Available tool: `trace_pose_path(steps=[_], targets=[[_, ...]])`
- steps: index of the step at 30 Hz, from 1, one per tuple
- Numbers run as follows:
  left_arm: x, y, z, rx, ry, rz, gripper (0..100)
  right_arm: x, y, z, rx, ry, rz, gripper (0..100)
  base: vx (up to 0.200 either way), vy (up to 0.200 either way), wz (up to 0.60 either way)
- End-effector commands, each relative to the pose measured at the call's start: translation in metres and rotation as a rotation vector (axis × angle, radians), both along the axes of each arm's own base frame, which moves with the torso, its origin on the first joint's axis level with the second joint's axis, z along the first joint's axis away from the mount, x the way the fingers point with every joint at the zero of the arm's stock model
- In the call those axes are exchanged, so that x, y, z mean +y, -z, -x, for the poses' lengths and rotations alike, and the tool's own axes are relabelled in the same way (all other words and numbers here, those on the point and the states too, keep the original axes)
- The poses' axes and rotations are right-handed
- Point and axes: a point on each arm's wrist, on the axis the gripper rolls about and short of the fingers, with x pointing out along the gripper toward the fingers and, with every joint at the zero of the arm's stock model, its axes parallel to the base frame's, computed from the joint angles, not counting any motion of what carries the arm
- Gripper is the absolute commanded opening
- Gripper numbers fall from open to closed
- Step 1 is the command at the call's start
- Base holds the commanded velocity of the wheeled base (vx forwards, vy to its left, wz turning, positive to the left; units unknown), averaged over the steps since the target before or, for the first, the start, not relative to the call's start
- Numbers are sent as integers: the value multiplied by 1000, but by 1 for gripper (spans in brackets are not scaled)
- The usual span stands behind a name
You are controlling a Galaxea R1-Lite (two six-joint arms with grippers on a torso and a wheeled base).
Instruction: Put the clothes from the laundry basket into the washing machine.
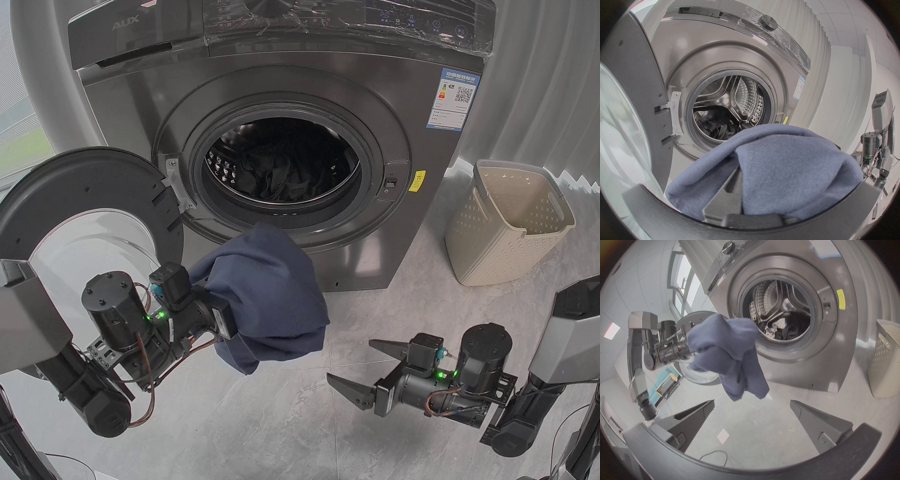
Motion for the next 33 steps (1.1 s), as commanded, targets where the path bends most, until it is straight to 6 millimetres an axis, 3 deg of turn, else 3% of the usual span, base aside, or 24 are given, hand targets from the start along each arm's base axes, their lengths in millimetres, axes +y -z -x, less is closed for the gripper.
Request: trace_pose_path(steps=[1,8,15,24,33], targets=[[6,-8,21,-7,11,1,0,-13,13,11,64,1,58,100,0,0,0],[8,-5,19,9,3,5,0,-26,10,-2,51,72,45,100,0,0,0],[8,-3,18,16,4,1,0,-26,1,-9,18,108,16,100,0,0,0],[8,-1,18,23,6,-5,0,-24,-1,-11,15,124,-1,100,200,0,0],[8,4,18,39,9,-16,0,-25,-1,-11,15,130,-3,100,0,0,0]])
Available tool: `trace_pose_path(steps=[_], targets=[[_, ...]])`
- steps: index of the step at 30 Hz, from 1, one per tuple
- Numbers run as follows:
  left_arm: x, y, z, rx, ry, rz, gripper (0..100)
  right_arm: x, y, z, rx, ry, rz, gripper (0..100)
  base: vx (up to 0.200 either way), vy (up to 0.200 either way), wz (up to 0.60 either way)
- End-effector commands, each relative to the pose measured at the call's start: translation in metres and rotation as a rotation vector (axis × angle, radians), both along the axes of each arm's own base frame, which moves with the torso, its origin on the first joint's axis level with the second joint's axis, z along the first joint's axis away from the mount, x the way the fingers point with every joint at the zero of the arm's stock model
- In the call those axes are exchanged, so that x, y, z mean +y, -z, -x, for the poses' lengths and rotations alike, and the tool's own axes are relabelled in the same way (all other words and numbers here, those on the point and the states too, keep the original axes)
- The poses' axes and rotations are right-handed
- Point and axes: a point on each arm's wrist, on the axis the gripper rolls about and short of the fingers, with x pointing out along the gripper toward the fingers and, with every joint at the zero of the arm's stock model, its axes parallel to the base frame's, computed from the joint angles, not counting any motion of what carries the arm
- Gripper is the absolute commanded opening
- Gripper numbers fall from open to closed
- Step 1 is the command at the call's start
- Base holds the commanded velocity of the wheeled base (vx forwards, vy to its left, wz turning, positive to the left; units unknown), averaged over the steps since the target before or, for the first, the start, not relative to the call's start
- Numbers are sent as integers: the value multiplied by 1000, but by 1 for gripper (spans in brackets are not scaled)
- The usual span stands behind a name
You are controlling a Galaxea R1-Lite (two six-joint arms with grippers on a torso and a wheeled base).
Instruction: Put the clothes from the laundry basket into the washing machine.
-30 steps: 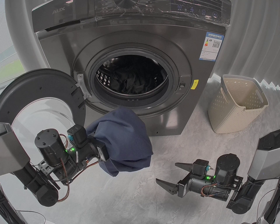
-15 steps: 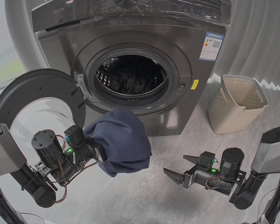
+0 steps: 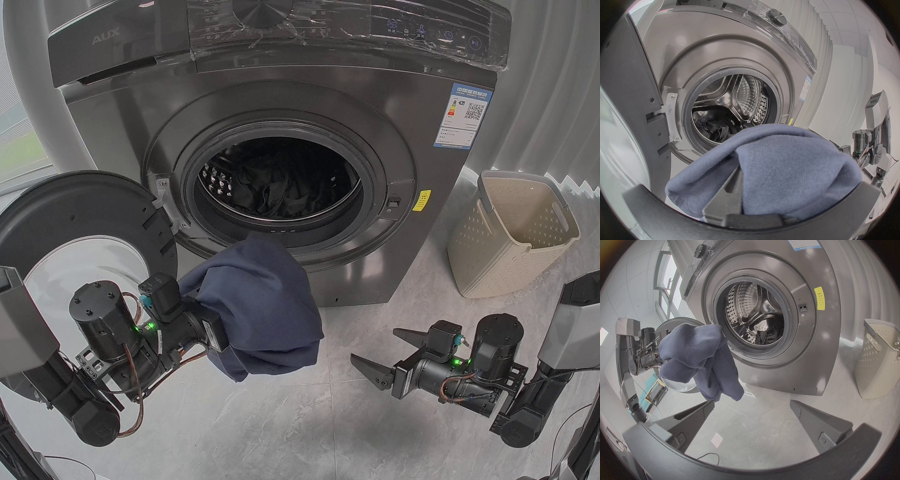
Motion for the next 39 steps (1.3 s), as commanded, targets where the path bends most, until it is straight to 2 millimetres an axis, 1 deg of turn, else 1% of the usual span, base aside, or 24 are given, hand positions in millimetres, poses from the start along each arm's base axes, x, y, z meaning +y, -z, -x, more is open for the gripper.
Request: trace_pose_path(steps=[1,9,15,18,33,39], targets=[[-1,3,-1,8,1,-5,0,0,0,0,-1,-1,-1,100,200,0,0],[-2,7,-3,19,-4,-11,0,2,0,1,-1,-6,-2,100,200,0,0],[-2,8,-3,24,-2,-14,0,2,0,2,1,-8,-1,100,0,0,0],[-3,8,-3,24,-1,-14,0,2,0,2,-1,-8,-2,100,0,200,0],[-4,12,-3,35,1,-24,0,2,0,2,2,-8,0,100,0,0,0],[-5,15,-5,43,-1,-28,0,2,0,2,2,-10,0,100,200,0,0]])
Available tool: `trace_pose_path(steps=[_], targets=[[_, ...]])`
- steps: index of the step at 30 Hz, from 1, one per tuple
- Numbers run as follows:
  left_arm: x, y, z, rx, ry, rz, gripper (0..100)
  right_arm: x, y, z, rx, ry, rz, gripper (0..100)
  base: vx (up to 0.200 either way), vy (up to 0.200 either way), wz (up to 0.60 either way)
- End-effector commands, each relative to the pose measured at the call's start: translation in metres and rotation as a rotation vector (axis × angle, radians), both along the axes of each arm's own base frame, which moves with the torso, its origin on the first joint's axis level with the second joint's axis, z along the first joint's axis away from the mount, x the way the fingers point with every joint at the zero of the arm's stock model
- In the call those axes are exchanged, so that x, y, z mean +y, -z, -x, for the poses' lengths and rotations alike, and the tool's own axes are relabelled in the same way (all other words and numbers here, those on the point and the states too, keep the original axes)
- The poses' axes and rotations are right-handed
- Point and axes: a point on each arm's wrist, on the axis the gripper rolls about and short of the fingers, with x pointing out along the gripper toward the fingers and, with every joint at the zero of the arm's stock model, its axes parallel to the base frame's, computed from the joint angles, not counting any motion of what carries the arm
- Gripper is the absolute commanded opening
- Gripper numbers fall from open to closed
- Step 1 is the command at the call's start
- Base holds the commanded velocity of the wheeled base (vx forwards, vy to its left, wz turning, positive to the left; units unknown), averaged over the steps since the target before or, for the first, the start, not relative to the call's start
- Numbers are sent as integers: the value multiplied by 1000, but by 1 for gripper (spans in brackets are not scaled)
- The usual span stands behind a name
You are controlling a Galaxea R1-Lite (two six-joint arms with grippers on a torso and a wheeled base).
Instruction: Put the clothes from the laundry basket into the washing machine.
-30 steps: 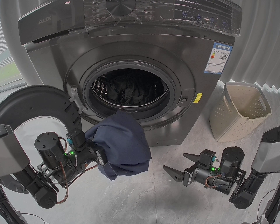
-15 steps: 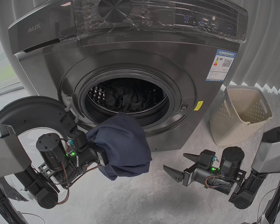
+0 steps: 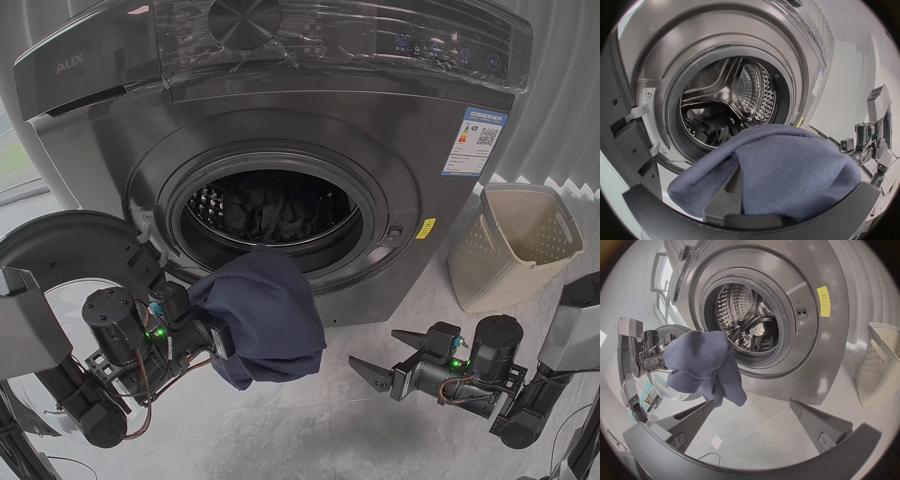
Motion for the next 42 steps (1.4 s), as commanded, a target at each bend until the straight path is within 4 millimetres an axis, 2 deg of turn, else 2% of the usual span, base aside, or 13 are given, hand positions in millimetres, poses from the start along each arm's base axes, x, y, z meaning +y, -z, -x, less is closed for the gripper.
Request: trace_pose_path(steps=[1,13,15,17,23,26,33,35,42], targets=[[0,2,-2,3,-2,-1,0,0,0,1,1,-3,1,100,200,0,0],[-2,1,-4,-3,-2,4,0,2,-1,5,2,-17,2,100,33,0,0],[-6,2,-3,-5,-13,2,0,4,-2,7,-1,-26,-1,100,0,0,0],[-20,-1,-2,-21,-11,20,0,4,-6,9,-13,-31,-8,100,0,0,0],[-53,5,-36,-64,4,54,0,4,-11,13,-25,-43,-18,100,0,0,0],[-62,11,-55,-79,-6,68,0,4,-16,15,-37,-45,-27,100,0,0,0],[-68,10,-90,-144,-53,109,0,4,-16,16,-38,-48,-28,100,0,0,0],[-68,10,-107,-176,-76,126,0,6,-17,17,-42,-57,-32,100,0,0,0],[-70,12,-110,-179,-74,127,0,8,-21,22,-51,-74,-39,100,0,0,0]])
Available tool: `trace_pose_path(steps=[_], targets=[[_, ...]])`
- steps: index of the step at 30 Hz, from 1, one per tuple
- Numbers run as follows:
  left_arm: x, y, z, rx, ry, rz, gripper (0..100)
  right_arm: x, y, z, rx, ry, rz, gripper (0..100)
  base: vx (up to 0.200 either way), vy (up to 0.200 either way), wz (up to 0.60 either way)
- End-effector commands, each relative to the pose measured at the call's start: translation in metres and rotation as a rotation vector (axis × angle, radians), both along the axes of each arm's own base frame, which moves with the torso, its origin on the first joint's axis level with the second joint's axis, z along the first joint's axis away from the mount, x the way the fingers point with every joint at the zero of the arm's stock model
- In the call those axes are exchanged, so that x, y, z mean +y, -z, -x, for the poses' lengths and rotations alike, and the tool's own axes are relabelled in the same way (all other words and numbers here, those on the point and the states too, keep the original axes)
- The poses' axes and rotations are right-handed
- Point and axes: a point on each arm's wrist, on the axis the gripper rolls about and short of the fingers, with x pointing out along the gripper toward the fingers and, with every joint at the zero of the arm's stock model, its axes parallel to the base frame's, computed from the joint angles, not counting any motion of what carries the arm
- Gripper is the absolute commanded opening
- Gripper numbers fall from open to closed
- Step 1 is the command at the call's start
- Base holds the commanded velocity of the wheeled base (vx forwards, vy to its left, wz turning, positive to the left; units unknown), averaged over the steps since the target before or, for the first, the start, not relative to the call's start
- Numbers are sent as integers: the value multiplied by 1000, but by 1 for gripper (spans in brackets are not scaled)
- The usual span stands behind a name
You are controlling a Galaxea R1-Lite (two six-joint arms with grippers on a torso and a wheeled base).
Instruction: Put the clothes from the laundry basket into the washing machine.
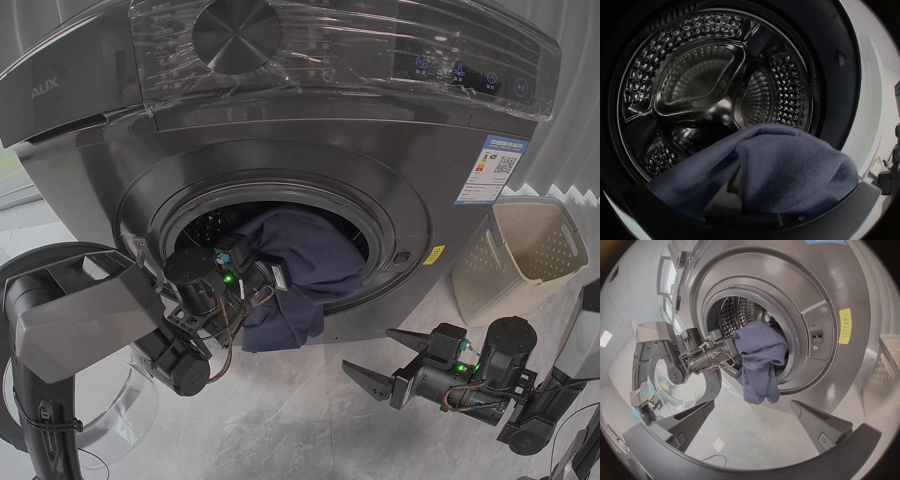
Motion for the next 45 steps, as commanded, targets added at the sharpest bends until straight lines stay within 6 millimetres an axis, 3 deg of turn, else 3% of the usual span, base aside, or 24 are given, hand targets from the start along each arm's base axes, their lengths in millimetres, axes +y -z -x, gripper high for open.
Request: trace_pose_path(steps=[1,17,27,29,35,42,43,45], targets=[[-2,12,-7,19,-5,-11,0,1,-4,2,-11,-9,-10,100,0,0,0],[-10,21,-24,6,-13,-2,0,2,-3,1,-10,-9,-9,100,0,0,0],[-20,13,-67,-29,-86,32,0,2,-2,0,-8,-6,-7,100,0,0,0],[-18,5,-85,-52,-127,52,0,1,-1,0,-5,-6,-5,100,0,0,0],[-12,-12,-113,-69,-180,69,0,1,-1,0,-3,-3,-3,100,0,0,0],[-15,-21,-125,-77,-204,80,0,1,2,-1,5,0,4,100,0,0,0],[-17,-20,-124,-68,-199,77,100,1,2,-1,5,0,4,100,0,0,0],[-19,-18,-121,-57,-193,76,100,0,2,-1,4,1,3,100,0,0,0]])
